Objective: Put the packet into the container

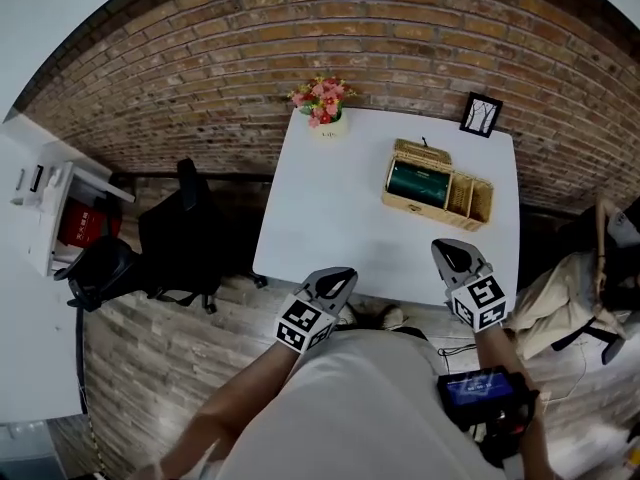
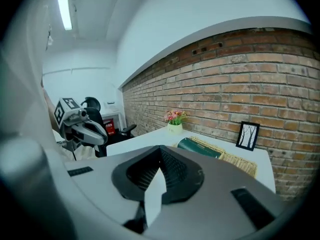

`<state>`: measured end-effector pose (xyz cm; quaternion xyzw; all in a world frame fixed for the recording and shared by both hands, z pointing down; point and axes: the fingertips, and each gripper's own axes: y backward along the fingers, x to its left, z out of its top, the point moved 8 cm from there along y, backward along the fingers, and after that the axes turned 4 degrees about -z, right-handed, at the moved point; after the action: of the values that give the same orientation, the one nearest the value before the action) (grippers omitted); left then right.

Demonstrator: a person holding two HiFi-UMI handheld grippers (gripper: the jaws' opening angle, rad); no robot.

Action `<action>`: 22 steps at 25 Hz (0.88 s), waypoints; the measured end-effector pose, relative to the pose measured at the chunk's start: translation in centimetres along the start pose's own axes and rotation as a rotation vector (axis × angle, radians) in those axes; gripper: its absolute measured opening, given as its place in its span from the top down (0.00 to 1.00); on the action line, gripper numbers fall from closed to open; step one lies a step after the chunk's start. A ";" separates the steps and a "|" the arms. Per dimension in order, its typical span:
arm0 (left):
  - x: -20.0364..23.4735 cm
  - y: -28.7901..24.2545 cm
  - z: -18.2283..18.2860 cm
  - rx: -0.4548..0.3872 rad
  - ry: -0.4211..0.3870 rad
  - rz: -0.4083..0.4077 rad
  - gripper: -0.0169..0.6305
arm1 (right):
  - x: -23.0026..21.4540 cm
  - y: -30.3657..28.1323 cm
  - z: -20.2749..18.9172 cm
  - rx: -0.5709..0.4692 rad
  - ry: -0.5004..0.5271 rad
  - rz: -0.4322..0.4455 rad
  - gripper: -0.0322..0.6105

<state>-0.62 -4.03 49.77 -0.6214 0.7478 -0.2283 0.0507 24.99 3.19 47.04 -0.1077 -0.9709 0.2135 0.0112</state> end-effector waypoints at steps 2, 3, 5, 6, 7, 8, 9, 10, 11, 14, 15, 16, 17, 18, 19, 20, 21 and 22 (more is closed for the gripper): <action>-0.4 -0.7 0.4 0.007 -0.012 -0.014 0.93 | 0.4 0.9 -1.2 -0.020 -0.055 0.003 0.93; -0.6 -1.1 0.6 0.010 -0.019 -0.022 0.93 | 0.5 1.3 -1.8 -0.028 -0.081 0.005 0.93; -1.0 -1.9 1.0 0.015 -0.033 -0.038 0.93 | 0.9 2.3 -2.8 -0.041 -0.120 0.010 0.93; -1.3 -2.4 1.2 0.017 -0.040 -0.045 0.93 | 1.0 2.9 -3.3 -0.045 -0.131 0.011 0.93; -1.5 -2.8 1.3 0.019 -0.046 -0.053 0.93 | 1.1 3.5 -3.8 -0.046 -0.137 0.011 0.93; -1.8 -3.3 1.5 0.020 -0.050 -0.061 0.93 | 1.1 4.1 -4.2 -0.045 -0.140 0.010 0.93; -2.0 -3.8 1.7 0.022 -0.054 -0.069 0.93 | 1.1 4.6 -4.6 -0.044 -0.143 0.010 0.93; -2.4 -4.2 1.8 0.023 -0.057 -0.078 0.93 | 1.1 5.1 -4.9 -0.045 -0.145 0.009 0.93; -2.7 -4.7 1.8 0.024 -0.061 -0.086 0.93 | 1.1 5.4 -5.3 -0.046 -0.147 0.009 0.93; -3.7 -6.0 1.8 0.030 -0.081 -0.113 0.93 | 1.0 6.0 -6.1 -0.047 -0.154 0.005 0.93; -4.0 -6.4 1.9 0.032 -0.085 -0.121 0.93 | 0.9 6.1 -6.3 -0.050 -0.157 0.003 0.93; -4.3 -6.8 1.9 0.033 -0.087 -0.128 0.93 | 0.7 6.2 -6.3 -0.053 -0.156 0.001 0.93; -4.5 -7.1 2.0 0.034 -0.087 -0.133 0.93 | 0.6 6.2 -6.4 -0.057 -0.152 0.000 0.93; -4.7 -7.5 2.1 0.035 -0.086 -0.136 0.93 | 0.4 6.2 -6.4 -0.059 -0.147 0.000 0.93; -4.8 -7.7 2.1 0.036 -0.087 -0.139 0.93 | 0.2 6.2 -6.4 -0.062 -0.143 0.001 0.93; -4.9 -7.9 2.2 0.037 -0.089 -0.141 0.93 | 0.0 6.2 -6.4 -0.064 -0.141 0.001 0.93; -5.0 -8.1 2.2 0.038 -0.091 -0.143 0.93 | -0.1 6.1 -6.4 -0.067 -0.143 0.001 0.93; -5.0 -8.2 2.2 0.040 -0.095 -0.145 0.93 | -0.2 6.1 -6.4 -0.070 -0.145 0.000 0.93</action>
<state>8.75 -0.90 50.07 -0.6828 0.6929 -0.2167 0.0820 26.82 11.16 50.32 -0.0923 -0.9761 0.1865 -0.0630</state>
